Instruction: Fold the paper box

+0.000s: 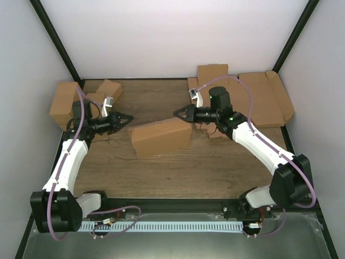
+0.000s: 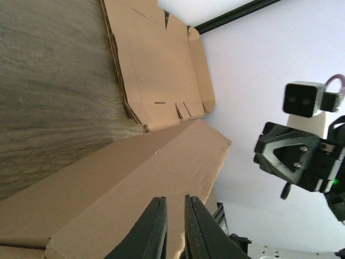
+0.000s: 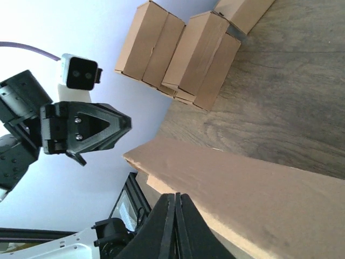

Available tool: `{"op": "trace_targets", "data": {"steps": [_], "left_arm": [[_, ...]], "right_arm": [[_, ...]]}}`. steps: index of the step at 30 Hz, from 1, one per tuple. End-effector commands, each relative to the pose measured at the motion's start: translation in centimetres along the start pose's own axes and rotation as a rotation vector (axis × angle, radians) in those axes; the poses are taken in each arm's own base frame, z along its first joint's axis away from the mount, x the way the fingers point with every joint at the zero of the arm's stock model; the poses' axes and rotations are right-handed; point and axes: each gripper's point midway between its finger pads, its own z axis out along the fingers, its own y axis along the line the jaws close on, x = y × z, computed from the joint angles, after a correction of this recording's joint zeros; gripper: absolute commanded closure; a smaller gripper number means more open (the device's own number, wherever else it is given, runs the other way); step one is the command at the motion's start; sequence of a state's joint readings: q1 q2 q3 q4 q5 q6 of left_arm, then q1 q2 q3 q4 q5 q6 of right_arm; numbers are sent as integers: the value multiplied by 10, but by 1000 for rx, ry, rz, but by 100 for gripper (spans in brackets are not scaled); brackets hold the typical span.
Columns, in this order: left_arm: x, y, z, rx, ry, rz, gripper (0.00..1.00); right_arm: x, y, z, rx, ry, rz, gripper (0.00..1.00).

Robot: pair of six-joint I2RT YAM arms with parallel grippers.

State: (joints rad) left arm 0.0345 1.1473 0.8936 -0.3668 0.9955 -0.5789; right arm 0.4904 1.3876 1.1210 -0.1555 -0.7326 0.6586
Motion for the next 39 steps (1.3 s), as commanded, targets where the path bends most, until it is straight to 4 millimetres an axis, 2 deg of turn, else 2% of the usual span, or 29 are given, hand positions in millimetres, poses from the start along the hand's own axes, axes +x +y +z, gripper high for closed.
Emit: {"op": "trace_targets", "data": {"steps": [1,7,11,20,30,39], "left_arm": [[6,-17,-7,41,3,7,90],[6,-23,-9,42,-12,11,93],[10,-21,-7,41,-12,8,96],[23,-16,-5,39,10,-14,96],[28,-20,-6,50,26,-24,96],[50,17,5,10,57,-91,96]], "right_arm": [[-3,-3,8,-15,-10,108,99],[-3,-4,12,61,-97,246,99],[2,-9,17,51,-124,298,99],[17,-31,22,97,-114,355,99],[25,-40,20,121,-113,365,99],[27,-45,21,132,-109,367,99]]}}
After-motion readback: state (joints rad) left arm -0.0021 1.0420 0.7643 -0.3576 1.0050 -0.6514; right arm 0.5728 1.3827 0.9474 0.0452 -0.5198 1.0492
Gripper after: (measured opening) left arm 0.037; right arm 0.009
